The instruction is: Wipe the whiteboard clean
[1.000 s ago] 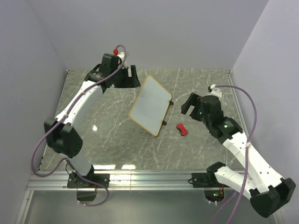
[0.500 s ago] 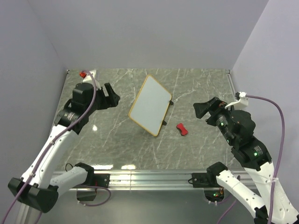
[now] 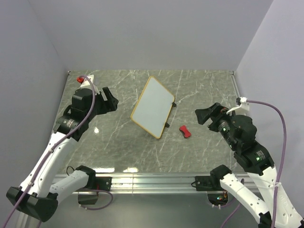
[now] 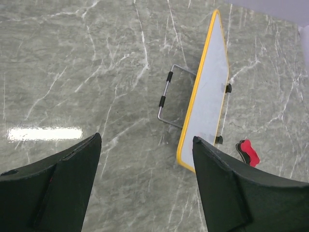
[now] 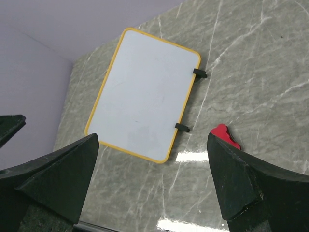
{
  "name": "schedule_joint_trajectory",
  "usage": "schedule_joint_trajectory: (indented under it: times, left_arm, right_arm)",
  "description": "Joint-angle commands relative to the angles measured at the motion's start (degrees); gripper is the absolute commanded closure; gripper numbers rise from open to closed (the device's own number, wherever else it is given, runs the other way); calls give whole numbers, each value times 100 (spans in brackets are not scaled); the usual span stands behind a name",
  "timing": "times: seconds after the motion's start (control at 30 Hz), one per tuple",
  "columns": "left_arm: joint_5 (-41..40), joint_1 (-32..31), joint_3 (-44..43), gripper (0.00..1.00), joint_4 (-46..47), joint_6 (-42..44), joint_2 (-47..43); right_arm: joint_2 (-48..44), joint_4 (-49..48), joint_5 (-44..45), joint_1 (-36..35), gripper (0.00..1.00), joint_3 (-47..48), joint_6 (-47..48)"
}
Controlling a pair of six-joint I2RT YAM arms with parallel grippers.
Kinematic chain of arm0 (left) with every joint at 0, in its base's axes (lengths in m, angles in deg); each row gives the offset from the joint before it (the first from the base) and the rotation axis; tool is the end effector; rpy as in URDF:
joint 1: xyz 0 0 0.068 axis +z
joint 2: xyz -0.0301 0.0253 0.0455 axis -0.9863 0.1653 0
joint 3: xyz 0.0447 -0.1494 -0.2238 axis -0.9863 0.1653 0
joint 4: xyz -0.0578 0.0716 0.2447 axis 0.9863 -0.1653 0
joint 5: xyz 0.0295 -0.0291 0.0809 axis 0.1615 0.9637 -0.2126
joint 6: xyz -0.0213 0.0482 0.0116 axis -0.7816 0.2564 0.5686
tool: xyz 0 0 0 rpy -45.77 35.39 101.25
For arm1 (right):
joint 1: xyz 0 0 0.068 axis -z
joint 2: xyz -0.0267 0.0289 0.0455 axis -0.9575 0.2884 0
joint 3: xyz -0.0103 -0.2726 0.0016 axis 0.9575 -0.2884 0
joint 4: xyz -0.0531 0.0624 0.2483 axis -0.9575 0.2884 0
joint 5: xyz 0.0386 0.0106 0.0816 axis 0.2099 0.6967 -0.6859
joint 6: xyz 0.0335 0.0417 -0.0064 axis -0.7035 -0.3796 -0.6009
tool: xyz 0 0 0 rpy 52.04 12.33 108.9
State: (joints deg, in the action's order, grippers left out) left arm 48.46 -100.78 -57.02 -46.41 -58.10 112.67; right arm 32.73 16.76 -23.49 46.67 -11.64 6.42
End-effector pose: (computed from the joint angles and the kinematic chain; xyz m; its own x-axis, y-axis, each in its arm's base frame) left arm 0.1922 -0.0671 0.3714 -0.4618 -0.3324 -0.8224 0.0423 0.9178 -0.3947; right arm 0.1010 0.0431 0.3769 -0.3447 0.4914 -0.7998 -0.0853 0.8321 0.5480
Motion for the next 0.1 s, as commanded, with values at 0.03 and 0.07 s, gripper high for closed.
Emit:
schedule_joint_trajectory:
  times: [0.03, 0.07]
  left_arm:
    - [-143, -1, -77, 19, 130, 45, -135]
    - [-151, -1, -60, 19, 156, 106, -152]
  right_arm:
    - [-3, -180, -84, 20, 0, 4, 124]
    - [-3, -145, -40, 20, 0, 21, 124]
